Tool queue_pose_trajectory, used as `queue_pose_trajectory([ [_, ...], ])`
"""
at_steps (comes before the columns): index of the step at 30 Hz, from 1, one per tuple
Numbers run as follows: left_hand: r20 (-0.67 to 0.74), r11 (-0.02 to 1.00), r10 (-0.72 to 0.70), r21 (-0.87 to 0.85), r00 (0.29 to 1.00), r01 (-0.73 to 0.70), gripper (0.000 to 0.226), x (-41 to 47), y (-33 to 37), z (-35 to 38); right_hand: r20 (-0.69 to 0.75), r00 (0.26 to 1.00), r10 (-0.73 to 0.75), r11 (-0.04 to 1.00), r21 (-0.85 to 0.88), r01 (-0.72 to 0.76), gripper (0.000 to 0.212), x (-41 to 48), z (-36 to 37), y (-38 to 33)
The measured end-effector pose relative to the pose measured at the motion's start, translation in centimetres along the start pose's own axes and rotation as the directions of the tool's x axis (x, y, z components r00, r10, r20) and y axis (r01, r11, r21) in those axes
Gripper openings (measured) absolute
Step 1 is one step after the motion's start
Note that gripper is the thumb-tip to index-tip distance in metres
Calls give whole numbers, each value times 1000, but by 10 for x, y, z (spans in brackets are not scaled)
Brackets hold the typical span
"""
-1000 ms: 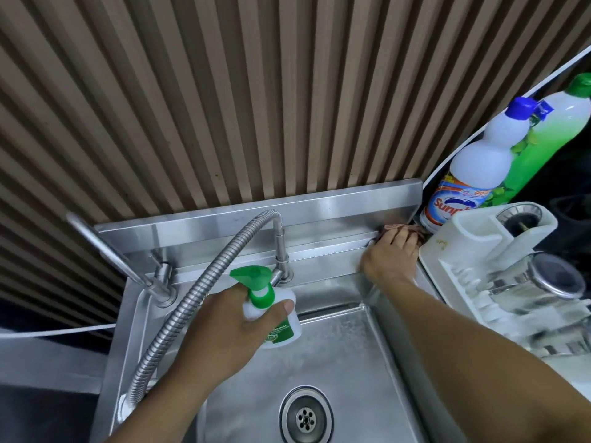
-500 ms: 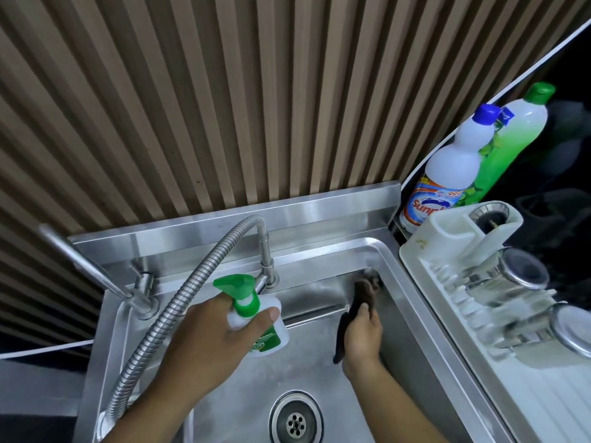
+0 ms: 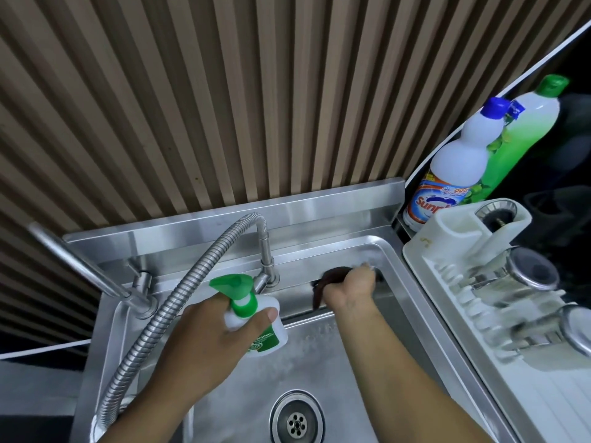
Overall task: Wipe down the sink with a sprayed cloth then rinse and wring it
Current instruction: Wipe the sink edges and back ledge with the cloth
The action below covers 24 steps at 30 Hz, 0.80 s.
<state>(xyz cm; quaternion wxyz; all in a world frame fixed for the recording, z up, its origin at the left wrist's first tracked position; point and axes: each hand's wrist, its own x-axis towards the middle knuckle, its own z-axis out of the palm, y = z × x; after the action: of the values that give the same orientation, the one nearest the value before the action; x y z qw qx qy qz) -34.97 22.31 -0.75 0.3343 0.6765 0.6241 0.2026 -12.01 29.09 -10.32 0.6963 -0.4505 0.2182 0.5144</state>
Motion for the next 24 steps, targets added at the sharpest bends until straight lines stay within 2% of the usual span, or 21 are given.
queue_pose_trajectory([
  [4,3,1000,0,9,1000,0,35,-1,5,0,-69,994,-89,991,-101,82,44,-1,0,-11],
  [6,1,1000,3,9,1000,-3,33,0,4,-1,-52,995,-80,994,-80,75,47,-1,-6,0],
  [9,6,1000,-3,6,1000,3,33,1,0,-1,-66,998,-14,998,-63,9,42,3,-21,8],
  [12,17,1000,-2,27,1000,1,35,2,-2,1,48,992,117,992,-62,-114,34,0,-20,13],
  [15,12,1000,-6,13,1000,6,36,4,-3,3,90,977,192,980,-62,-187,40,-15,-9,7],
  [19,7,1000,-14,-15,1000,14,35,7,-3,5,-11,994,108,994,6,-108,36,-12,-7,-26],
  [21,10,1000,-11,-28,1000,11,37,7,-3,4,-35,991,128,991,45,-126,35,-20,-2,-36],
  [24,11,999,-8,-41,1000,8,39,5,0,4,-15,998,69,998,-14,-69,32,-27,-3,-33],
])
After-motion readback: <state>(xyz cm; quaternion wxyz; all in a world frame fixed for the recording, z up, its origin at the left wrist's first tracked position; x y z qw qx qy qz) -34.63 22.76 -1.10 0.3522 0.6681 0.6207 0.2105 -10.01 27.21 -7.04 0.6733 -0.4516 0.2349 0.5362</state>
